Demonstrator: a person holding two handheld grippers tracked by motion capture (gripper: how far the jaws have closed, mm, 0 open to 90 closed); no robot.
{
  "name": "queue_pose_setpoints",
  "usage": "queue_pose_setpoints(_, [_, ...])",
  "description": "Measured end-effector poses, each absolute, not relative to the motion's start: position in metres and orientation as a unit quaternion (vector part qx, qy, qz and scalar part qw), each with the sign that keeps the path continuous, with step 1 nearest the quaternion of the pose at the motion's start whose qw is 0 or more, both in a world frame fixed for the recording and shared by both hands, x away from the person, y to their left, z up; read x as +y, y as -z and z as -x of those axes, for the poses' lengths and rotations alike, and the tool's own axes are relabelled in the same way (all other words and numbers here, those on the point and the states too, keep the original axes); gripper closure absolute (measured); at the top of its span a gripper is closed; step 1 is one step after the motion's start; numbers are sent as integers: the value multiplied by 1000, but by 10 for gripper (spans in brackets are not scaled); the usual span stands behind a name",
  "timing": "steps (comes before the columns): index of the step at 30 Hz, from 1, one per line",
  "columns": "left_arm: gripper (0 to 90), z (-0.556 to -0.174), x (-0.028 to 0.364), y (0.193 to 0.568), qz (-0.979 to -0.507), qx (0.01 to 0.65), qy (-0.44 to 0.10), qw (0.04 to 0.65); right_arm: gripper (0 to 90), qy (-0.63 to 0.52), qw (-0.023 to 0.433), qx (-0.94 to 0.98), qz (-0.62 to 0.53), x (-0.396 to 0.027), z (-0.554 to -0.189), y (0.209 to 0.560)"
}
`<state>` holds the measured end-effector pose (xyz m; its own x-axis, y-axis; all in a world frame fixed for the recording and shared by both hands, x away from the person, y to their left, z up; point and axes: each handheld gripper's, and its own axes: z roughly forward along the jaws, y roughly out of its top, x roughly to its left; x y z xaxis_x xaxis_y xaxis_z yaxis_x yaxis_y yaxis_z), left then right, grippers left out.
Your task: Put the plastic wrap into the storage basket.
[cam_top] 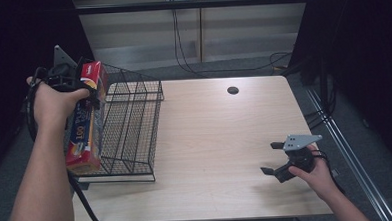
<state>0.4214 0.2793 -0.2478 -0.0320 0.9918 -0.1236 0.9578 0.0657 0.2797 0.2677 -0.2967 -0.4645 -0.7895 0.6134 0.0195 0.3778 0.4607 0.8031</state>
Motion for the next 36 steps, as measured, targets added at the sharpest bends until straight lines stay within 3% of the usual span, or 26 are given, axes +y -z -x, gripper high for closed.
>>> queue_pose_setpoints(17, [435,-432,284,265,-685,717,-57,114,28,-425,136,846,-293,-294,-268,467])
queue_pose_setpoints(33, [413,-438,289,287,-649,751,-42,117,28,-421,131,848,-294,-295,-268,469])
queue_pose_setpoints(36, [408,-439,291,293,-665,738,-47,101,28,-421,135,847,-293,-295,-268,469])
